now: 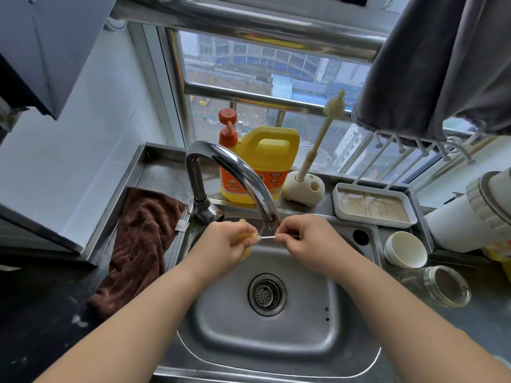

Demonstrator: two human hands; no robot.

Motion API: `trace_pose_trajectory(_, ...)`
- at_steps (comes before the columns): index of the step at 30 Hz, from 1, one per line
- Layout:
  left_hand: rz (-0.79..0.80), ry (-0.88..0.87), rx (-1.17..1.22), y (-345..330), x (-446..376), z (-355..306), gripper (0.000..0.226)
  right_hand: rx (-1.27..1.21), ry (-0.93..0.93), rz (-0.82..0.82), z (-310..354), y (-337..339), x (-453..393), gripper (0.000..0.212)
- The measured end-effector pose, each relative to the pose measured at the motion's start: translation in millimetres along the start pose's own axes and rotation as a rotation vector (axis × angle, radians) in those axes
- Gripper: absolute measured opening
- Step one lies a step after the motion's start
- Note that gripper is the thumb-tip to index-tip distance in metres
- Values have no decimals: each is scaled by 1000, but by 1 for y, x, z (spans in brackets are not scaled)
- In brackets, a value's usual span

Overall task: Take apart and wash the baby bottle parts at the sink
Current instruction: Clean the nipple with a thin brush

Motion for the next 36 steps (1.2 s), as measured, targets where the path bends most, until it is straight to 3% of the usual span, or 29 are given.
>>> trace_pose_trajectory(8, 0, 94, 35, 7, 0, 2, 17, -81, -18, -8, -4, 1, 2, 13)
trace_pose_trajectory(20, 42, 32, 34, -4, 2, -11, 11, -103, -24, 1, 5, -7, 1, 26)
trace_pose_trajectory(24, 17, 81, 76, 4, 2, 0, 16, -118, -25, 10, 0, 5, 2, 18)
trace_pose_trajectory(28, 94, 73, 91, -6, 3, -10, 13, -94, -14, 12, 6, -5, 2, 24)
trace_pose_trajectory(33, 45, 126, 179, 2, 2, -4, 38, -149, -37, -15, -5, 6, 4, 17)
trace_pose_trajectory(36, 58, 133, 173, -6, 4, -1, 42, -115, -23, -16, -1, -4, 4, 16)
Point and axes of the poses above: each hand's wrist, its own x-axis away from the middle knuckle, its own y-axis out of the back of the hand, z = x × y, the point moved 8 cm from there along -x, towards the middle knuckle, and after that the axes turned 3 degrees about -z, right-handed, at the moved point
